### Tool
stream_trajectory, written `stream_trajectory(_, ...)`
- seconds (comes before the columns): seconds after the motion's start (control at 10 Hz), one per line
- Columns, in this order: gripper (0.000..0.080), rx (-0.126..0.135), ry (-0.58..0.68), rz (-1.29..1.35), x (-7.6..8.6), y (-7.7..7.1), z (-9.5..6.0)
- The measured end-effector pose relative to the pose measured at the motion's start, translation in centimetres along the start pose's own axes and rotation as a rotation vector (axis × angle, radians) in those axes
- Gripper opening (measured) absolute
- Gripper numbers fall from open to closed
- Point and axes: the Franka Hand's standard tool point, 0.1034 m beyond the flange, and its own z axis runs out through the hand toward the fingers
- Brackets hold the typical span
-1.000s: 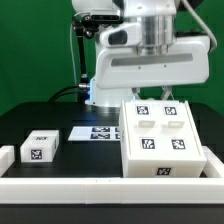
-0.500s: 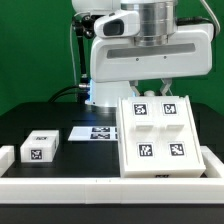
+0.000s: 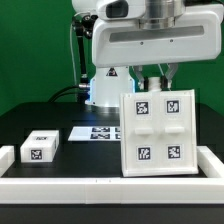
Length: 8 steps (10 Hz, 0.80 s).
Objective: Assemble cabinet
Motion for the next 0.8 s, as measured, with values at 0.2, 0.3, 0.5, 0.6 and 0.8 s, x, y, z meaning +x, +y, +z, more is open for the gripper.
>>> stream_trajectory(0.2, 0.0216, 0.002, 0.008, 0.019, 1.3, -0.4, 0.1)
stream_trajectory(0.3, 0.0216, 0.002, 0.013, 0.024, 1.8, -0.8, 0.0)
stream_trajectory(0.5, 0.0216, 0.003, 0.029, 0.023, 3.1, -1.2, -0.4)
stream_trajectory(0.6, 0.0216, 0.003, 0.035, 0.019, 3.8, -1.5, -0.5)
stream_trajectory(0.8, 0.0216, 0.001, 0.040, 0.001, 4.4, -2.3, -0.6)
